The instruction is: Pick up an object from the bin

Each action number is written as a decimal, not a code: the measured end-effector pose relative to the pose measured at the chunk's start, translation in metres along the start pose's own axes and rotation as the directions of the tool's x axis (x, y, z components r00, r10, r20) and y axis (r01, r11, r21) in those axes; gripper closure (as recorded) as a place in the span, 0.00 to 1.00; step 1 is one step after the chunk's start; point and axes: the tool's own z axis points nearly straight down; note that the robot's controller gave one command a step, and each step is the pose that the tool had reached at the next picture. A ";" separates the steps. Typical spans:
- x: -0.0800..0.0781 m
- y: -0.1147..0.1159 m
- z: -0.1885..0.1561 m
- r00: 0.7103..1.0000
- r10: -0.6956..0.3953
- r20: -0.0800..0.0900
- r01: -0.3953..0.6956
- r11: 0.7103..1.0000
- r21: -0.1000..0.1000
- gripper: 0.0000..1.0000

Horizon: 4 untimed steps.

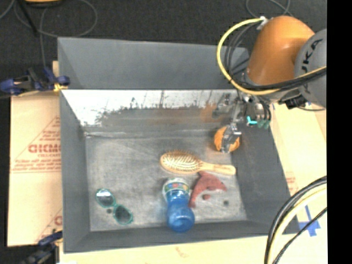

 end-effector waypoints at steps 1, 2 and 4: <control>-0.002 0.000 -0.005 1.000 -0.001 0.008 0.001 1.000 0.001 0.00; 0.023 0.025 0.039 0.999 -0.044 0.014 0.044 0.999 0.003 0.00; 0.010 0.064 0.120 0.770 -0.638 0.013 0.638 0.770 0.010 1.00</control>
Offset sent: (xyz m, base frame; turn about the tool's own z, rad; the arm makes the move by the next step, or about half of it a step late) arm -0.0523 0.0568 -0.0909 -0.1028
